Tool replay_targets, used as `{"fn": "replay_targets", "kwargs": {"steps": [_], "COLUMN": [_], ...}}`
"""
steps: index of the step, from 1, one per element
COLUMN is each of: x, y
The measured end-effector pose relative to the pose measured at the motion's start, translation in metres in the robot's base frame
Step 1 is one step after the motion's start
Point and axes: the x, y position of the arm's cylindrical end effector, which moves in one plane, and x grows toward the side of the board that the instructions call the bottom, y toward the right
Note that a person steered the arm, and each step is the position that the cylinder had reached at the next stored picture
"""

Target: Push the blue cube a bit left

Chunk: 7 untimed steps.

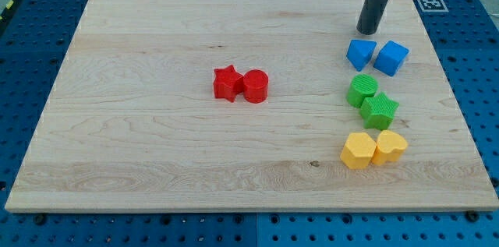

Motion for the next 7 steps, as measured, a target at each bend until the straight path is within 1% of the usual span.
{"fn": "replay_targets", "kwargs": {"steps": [1, 2, 3, 4, 6, 7], "x": [0.000, 0.010, 0.060, 0.077, 0.067, 0.056], "y": [0.021, 0.103, 0.136, 0.124, 0.023, -0.012]}}
